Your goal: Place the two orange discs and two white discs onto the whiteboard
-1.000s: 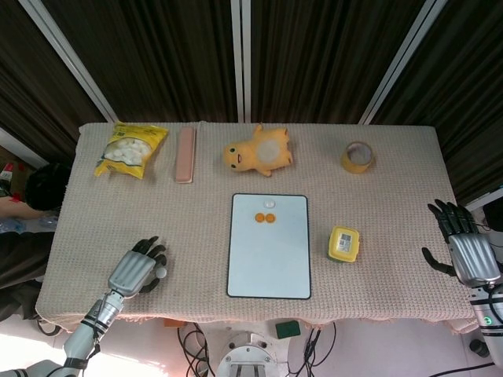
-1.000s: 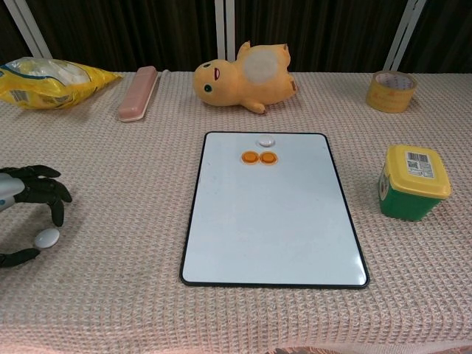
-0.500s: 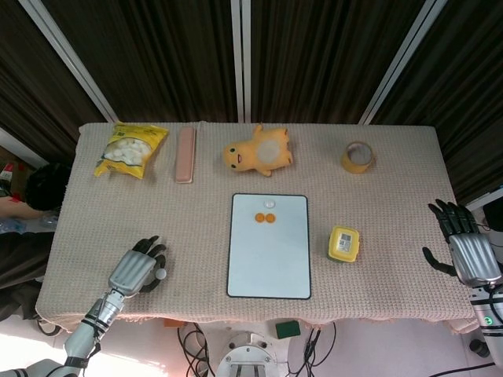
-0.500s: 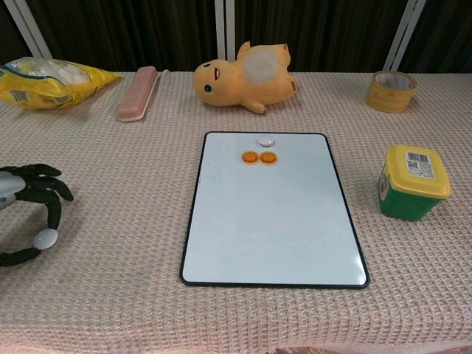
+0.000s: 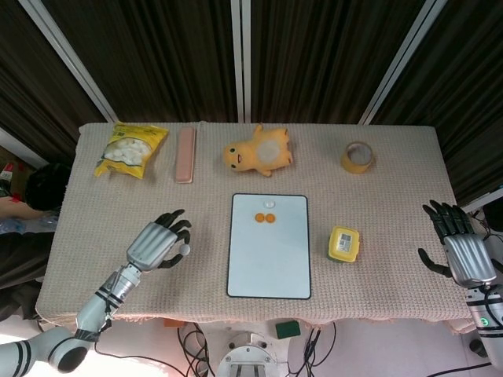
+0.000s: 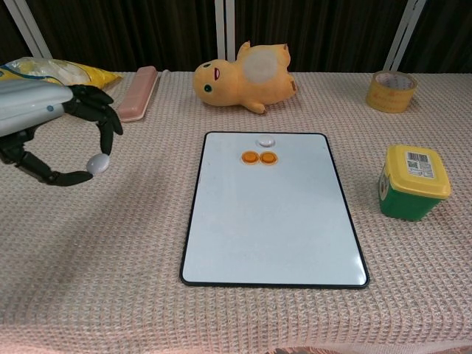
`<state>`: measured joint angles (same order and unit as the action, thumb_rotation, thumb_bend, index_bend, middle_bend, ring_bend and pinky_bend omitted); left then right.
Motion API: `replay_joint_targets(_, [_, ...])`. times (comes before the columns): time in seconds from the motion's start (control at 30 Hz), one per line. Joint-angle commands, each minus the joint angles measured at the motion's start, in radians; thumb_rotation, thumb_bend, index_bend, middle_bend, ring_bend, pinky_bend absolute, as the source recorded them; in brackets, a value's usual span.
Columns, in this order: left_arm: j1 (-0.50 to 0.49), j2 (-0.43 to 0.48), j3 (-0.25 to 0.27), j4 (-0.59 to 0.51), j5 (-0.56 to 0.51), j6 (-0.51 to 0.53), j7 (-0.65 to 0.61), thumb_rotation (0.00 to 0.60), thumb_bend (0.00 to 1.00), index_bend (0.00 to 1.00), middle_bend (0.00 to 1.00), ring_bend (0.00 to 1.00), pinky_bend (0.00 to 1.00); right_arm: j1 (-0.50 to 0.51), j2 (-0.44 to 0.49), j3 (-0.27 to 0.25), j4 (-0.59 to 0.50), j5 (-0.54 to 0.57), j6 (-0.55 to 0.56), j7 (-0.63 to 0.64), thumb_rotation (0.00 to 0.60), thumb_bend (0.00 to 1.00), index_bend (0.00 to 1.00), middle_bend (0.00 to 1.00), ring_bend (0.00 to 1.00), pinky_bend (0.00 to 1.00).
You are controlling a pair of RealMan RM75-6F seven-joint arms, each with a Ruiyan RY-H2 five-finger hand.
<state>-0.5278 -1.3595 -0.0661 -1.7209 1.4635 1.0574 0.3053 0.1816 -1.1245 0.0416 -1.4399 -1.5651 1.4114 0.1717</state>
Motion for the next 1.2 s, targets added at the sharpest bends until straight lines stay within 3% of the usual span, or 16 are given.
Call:
replay_joint_targets(0.03, [-0.129,-0.045,-0.098,0.022,-0.082,-0.135,0.037,0.600,0.31,0.52,0.28,0.10,0.23,-0.001,0.000,0.000,-0.002,0.002,0.000,-0.003,0.600,0.34,0.00,0.00,0.00,0.00])
replay_joint_targets(0.27, [-0.310,-0.191,-0.208,0.242,-0.137,-0.261,-0.037,0.600,0.31,0.52,0.31,0.10,0.23,-0.005,0.008,0.004,-0.006,0.016,-0.001,-0.012,0.600,0.34,0.00,0.00,0.00,0.00])
replay_joint_targets(0.47, [-0.426,-0.297,-0.240,0.439,-0.208,-0.365,-0.074,0.600,0.31,0.52,0.32,0.11,0.24,-0.011,0.016,0.008,-0.014,0.025,0.007,-0.020,0.600,0.34,0.00,0.00,0.00,0.00])
replay_joint_targets(0.73, [-0.530,-0.410,-0.235,0.646,-0.232,-0.442,-0.119,0.600,0.31,0.54,0.36,0.15,0.29,-0.011,0.007,0.006,-0.018,0.026,-0.001,-0.028,0.600,0.34,0.00,0.00,0.00,0.00])
replay_joint_targets(1.2, [-0.636,-0.488,-0.237,0.809,-0.310,-0.537,-0.138,0.600,0.31,0.53,0.36,0.16,0.27,-0.020,0.004,0.008,0.011,0.037,0.003,0.007,0.600,0.34,0.00,0.00,0.00,0.00])
